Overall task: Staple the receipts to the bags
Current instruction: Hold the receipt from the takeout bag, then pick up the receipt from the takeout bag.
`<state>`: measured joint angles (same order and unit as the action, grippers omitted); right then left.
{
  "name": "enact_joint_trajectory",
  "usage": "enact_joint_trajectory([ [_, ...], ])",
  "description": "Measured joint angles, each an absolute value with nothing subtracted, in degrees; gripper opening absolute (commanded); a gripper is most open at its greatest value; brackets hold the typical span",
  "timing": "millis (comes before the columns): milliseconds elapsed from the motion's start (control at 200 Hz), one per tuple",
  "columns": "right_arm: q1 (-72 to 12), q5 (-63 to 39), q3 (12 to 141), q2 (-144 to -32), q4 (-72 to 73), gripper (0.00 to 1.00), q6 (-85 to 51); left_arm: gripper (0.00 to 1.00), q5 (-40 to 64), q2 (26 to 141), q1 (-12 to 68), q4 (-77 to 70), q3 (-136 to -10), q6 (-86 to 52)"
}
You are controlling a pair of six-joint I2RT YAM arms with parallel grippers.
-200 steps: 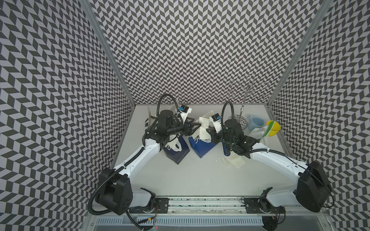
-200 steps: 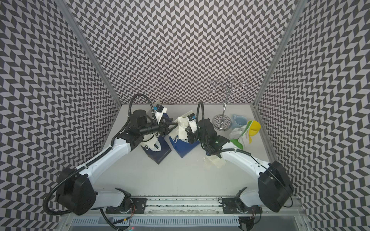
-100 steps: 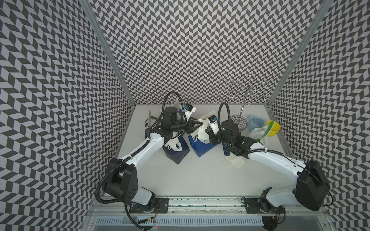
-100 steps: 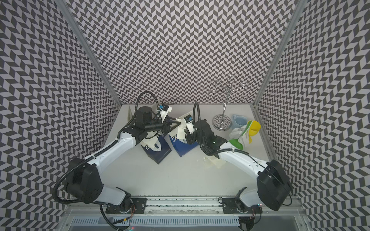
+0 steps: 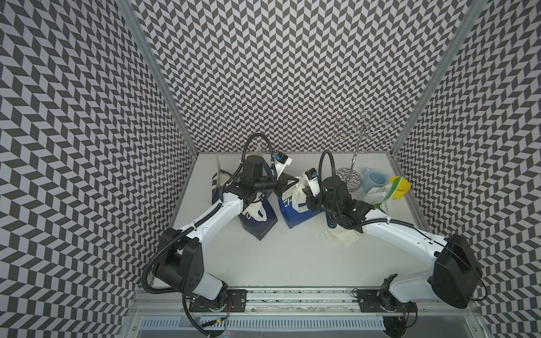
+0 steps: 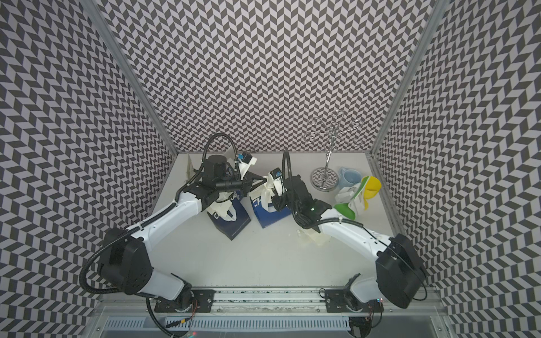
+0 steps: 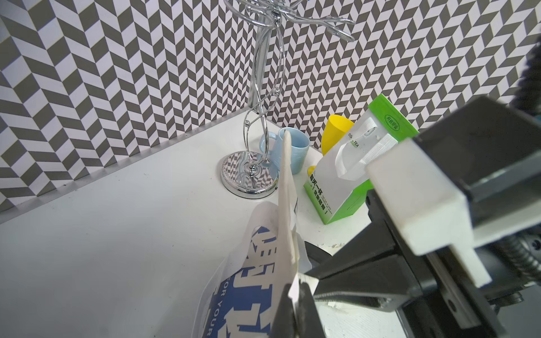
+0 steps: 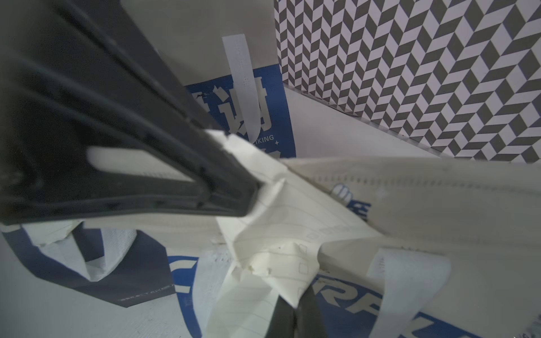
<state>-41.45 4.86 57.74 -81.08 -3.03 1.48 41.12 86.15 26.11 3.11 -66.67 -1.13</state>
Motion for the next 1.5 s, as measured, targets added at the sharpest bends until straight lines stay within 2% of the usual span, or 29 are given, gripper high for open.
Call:
enact_joint_trajectory([
  [225, -41.4, 17.4, 56.4, -78.5, -5.2, 0.44, -3.7, 0.0, 34.9, 85.9, 26.9, 5.8, -68.6, -1.4],
  [346, -39.9, 23.0, 52.4, -73.3, -6.4, 0.58, -8.1, 0.0, 30.6, 85.9, 27.4, 7.1, -69.2, -2.4],
  [461, -35.3, 24.3, 49.2, -68.3, -7.9, 0.63, -13.5, 0.0, 27.7, 85.8, 28.2, 7.8, -69.3, -2.5],
  [576, -30.1, 22.7, 47.6, -66.6, -8.8, 0.65, -17.8, 0.0, 26.1, 85.6, 29.9, 7.9, -69.5, -2.3],
  [671, -28.2, 18.0, 47.2, -67.2, -10.7, 0.62, -18.2, 0.0, 25.6, 85.6, 31.4, 8.0, -69.8, -2.0],
  [771, -28.5, 8.2, 46.0, -66.1, -9.3, 0.63, -16.5, 0.0, 25.9, 85.5, 32.3, 8.0, -70.0, -1.9],
  [966, -28.7, -9.4, 37.8, -54.3, 1.9, 0.65, -17.3, 0.0, 27.9, 85.1, 32.2, 7.7, -69.4, -2.2],
  [1137, -28.7, -21.6, 37.6, -55.2, 11.3, 0.65, -21.1, 0.0, 30.5, 84.5, 32.2, 6.6, -68.2, -2.6],
  [1262, -28.7, -25.9, 37.8, -58.9, 14.8, 0.65, -23.0, 0.0, 32.2, 83.5, 32.3, 5.8, -66.9, -2.7],
  [1502, -28.7, -27.2, 39.8, -65.0, 15.2, 0.61, -23.7, 0.0, 34.2, 81.9, 32.3, 4.8, -65.0, -2.7],
])
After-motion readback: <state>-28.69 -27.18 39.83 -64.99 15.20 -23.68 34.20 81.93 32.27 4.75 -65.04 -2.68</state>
